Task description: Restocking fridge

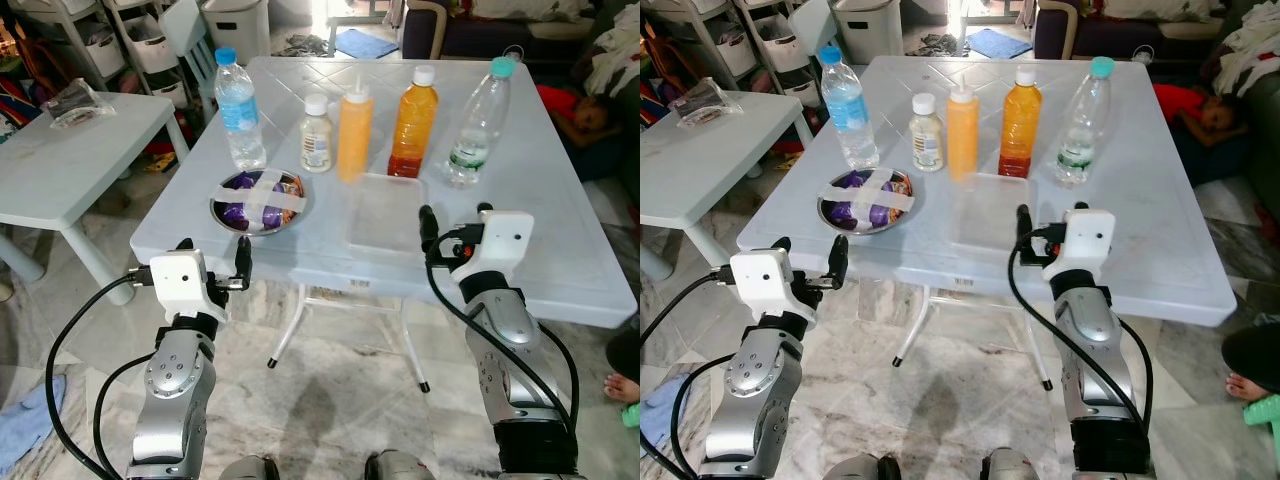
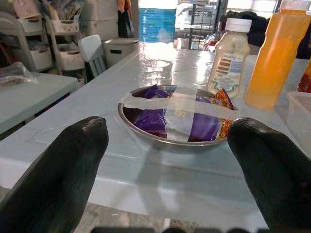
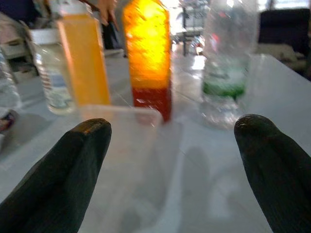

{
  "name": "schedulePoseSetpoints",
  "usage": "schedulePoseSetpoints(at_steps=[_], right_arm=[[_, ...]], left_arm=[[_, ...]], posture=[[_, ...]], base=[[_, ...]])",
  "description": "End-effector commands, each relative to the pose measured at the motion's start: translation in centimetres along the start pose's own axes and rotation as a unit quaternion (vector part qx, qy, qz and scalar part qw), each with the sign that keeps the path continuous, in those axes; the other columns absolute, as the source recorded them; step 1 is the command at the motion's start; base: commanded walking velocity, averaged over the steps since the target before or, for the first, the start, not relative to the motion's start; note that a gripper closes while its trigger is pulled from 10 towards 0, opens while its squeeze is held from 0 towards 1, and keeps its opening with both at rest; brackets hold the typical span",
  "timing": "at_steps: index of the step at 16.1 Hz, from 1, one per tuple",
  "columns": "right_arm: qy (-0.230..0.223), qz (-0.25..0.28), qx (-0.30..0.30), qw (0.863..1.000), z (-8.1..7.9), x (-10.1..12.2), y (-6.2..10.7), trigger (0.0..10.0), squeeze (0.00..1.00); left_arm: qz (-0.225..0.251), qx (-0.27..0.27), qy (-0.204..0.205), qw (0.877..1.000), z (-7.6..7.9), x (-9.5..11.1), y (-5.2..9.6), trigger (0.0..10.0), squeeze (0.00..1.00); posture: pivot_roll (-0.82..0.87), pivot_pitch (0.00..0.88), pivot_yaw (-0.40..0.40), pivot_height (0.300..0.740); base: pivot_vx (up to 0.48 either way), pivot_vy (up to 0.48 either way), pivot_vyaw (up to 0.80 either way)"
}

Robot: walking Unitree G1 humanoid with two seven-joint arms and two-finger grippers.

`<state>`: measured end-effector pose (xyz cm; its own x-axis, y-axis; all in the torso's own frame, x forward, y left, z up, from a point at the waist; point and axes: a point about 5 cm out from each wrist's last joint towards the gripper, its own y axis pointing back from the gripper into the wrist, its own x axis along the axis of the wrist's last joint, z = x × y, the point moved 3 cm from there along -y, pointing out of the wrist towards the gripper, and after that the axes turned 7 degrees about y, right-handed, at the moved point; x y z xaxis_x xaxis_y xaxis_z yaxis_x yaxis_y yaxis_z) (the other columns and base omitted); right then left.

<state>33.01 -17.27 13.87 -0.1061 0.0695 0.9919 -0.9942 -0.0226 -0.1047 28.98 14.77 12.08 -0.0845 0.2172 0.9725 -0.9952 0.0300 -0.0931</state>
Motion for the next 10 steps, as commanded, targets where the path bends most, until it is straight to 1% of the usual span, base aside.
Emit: schedulePoseSetpoints(at_steps=[1, 3, 10], right_arm=[[-0.011, -0.007, -0.006, 1.000, 0.0, -0.2, 0.0, 10.0, 0.00], [-0.024, -0.012, 0.004, 1.000, -0.4, -0.6, 0.3, 10.0, 0.00], [-0.051, -0.012, 0.046, 0.998, -1.3, -0.7, -0.9, 10.0, 0.00]], left_arm=[[0.001, 0.002, -0.007, 1.000, -0.3, 0.3, 0.2, 10.0, 0.00], [0.000, -0.001, -0.008, 1.000, -0.2, 0.3, 0.2, 10.0, 0.00], [-0.005, -0.007, -0.010, 1.000, 0.0, 0.4, 0.3, 10.0, 0.00]], posture=[[-0.08, 0.113, 0.059, 0.740], [-0.08, 0.115, 0.064, 0.740], [-0.07, 0.129, 0.076, 0.740]], base=[[0.000, 0.000, 0.00], [0.000, 0.000, 0.00], [0.000, 0.000, 0.00]])
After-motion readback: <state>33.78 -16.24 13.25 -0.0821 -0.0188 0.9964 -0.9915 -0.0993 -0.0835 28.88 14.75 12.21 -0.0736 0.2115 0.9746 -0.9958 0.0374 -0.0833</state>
